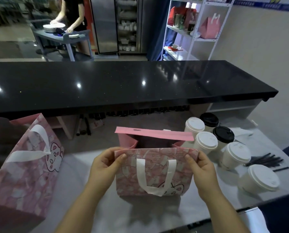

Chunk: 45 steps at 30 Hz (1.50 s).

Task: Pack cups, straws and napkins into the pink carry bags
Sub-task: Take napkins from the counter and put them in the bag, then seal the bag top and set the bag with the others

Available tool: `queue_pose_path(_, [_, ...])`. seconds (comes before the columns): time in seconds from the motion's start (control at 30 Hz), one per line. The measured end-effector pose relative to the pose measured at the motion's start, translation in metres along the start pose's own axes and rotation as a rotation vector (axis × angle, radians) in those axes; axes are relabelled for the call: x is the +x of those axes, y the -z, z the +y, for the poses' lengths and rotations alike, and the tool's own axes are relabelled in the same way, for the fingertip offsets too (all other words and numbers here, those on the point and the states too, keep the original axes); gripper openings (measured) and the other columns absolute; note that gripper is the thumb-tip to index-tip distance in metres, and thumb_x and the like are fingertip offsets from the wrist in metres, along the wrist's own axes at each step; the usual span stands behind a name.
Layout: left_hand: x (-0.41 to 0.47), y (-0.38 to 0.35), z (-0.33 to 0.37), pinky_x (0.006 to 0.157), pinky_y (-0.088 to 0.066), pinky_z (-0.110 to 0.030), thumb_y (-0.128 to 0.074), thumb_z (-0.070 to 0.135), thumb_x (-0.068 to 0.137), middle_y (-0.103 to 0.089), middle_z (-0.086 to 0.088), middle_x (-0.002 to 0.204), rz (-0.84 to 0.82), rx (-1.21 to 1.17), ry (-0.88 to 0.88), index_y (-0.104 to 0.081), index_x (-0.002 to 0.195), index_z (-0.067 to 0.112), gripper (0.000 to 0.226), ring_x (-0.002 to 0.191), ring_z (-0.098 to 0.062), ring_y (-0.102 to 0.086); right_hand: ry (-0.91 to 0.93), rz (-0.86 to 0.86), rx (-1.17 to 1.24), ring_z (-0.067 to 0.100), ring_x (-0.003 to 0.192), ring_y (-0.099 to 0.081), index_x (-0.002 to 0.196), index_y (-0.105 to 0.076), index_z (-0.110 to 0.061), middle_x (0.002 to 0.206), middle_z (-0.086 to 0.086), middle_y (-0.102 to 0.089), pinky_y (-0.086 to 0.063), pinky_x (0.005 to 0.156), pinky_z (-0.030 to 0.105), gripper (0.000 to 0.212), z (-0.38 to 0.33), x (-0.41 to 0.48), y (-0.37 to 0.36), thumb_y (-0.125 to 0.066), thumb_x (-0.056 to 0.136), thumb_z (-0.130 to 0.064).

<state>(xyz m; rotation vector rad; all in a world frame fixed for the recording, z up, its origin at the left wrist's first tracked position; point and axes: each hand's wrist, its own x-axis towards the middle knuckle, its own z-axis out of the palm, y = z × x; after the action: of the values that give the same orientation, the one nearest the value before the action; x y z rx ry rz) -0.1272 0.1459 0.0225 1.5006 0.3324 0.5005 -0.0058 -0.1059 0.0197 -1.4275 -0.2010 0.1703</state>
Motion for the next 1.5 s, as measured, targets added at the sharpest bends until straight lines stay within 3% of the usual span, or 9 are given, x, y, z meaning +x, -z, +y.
queue_pose_path(0.13, [0.004,-0.006,-0.005,0.065,-0.055,-0.019,-0.065,0.010,0.086,-0.075,-0.002,0.087,0.077,-0.024,-0.006,-0.075,0.088,0.024,0.017,0.079,-0.010,-0.069,-0.004,-0.061,0.012,0.017,0.088,-0.069,0.091,-0.065,-0.019,0.092,0.001,-0.074,-0.055,0.071,0.023,0.019,0.004,0.012,0.003,-0.055,0.095,-0.004])
queue_pose_path(0.27, [0.013,-0.008,0.001,0.059,-0.055,-0.020,-0.071,0.028,0.075,-0.073,0.005,0.094,0.136,-0.015,0.021,-0.071,0.080,0.028,0.006,0.075,-0.008,-0.069,0.037,-0.026,-0.041,0.018,0.097,-0.064,0.080,-0.066,-0.024,0.105,-0.005,-0.067,-0.054,0.080,0.037,0.026,0.009,0.031,0.005,-0.060,0.090,-0.001])
queue_pose_path(0.4, [0.032,0.001,0.006,0.073,-0.056,-0.020,-0.073,0.023,0.075,-0.048,0.031,0.137,-0.012,0.048,-0.003,-0.072,0.076,0.018,0.005,0.105,0.005,-0.062,-0.056,-0.108,0.108,0.015,0.123,-0.055,0.119,-0.065,-0.043,0.141,-0.007,-0.052,-0.051,0.097,0.035,0.059,0.008,0.048,0.007,-0.051,0.091,0.007])
queue_pose_path(0.5, [0.047,0.005,0.011,0.078,-0.055,-0.025,-0.074,0.018,0.074,-0.048,0.020,0.143,-0.126,0.035,0.059,-0.072,0.072,0.017,0.003,0.110,-0.011,-0.064,-0.145,-0.223,0.101,0.027,0.122,-0.057,0.131,-0.059,-0.026,0.132,0.008,-0.061,-0.046,0.101,0.047,0.052,0.004,0.060,0.012,-0.048,0.091,0.006])
queue_pose_path(0.7, [0.048,-0.003,0.004,0.073,-0.058,-0.025,-0.081,0.017,0.061,-0.075,0.001,0.100,0.109,-0.052,0.049,-0.071,0.072,0.021,0.015,0.097,-0.018,-0.070,-0.074,-0.045,0.001,0.015,0.083,-0.065,0.096,-0.068,-0.013,0.084,-0.001,-0.070,-0.056,0.070,0.022,0.031,0.003,0.059,0.011,-0.055,0.086,0.014])
queue_pose_path(0.83, [0.044,-0.002,0.002,0.067,-0.057,-0.024,-0.081,0.012,0.062,-0.072,-0.003,0.084,0.108,-0.057,0.007,-0.058,0.076,0.025,0.030,0.082,-0.017,-0.070,0.024,-0.007,-0.024,0.011,0.075,-0.060,0.091,-0.056,-0.013,0.082,0.003,-0.064,-0.053,0.067,0.019,0.032,0.005,0.062,0.013,-0.060,0.082,0.017])
queue_pose_path(1.07, [0.040,-0.004,0.007,0.075,-0.057,-0.029,-0.064,-0.020,0.075,-0.070,0.003,0.096,0.019,0.327,-0.207,-0.070,0.077,0.028,0.048,0.094,-0.019,-0.066,0.522,-0.230,-0.469,0.013,0.101,-0.061,0.100,-0.061,-0.019,0.102,-0.008,-0.064,-0.051,0.087,0.024,0.044,-0.006,0.061,0.024,-0.059,0.074,0.016])
queue_pose_path(1.3, [0.023,0.003,0.018,0.090,-0.047,-0.045,-0.067,0.042,0.078,-0.068,0.015,0.105,0.101,0.903,-0.549,-0.073,0.085,0.025,0.019,0.102,-0.007,-0.062,0.661,-0.232,-0.752,0.013,0.115,-0.056,0.102,-0.070,-0.015,0.120,-0.006,-0.064,-0.045,0.099,0.034,0.030,-0.016,0.054,0.027,-0.082,0.074,-0.018])
queue_pose_path(1.5, [0.032,-0.057,0.033,0.083,-0.036,-0.040,-0.077,0.039,0.073,-0.068,0.014,0.092,0.074,1.135,-0.607,-0.071,0.099,0.029,0.029,0.089,-0.015,-0.061,0.747,-0.164,-1.071,0.020,0.097,-0.057,0.107,-0.068,-0.022,0.103,-0.007,-0.066,-0.027,0.093,0.036,0.032,-0.026,0.036,-0.034,-0.079,0.077,-0.020])
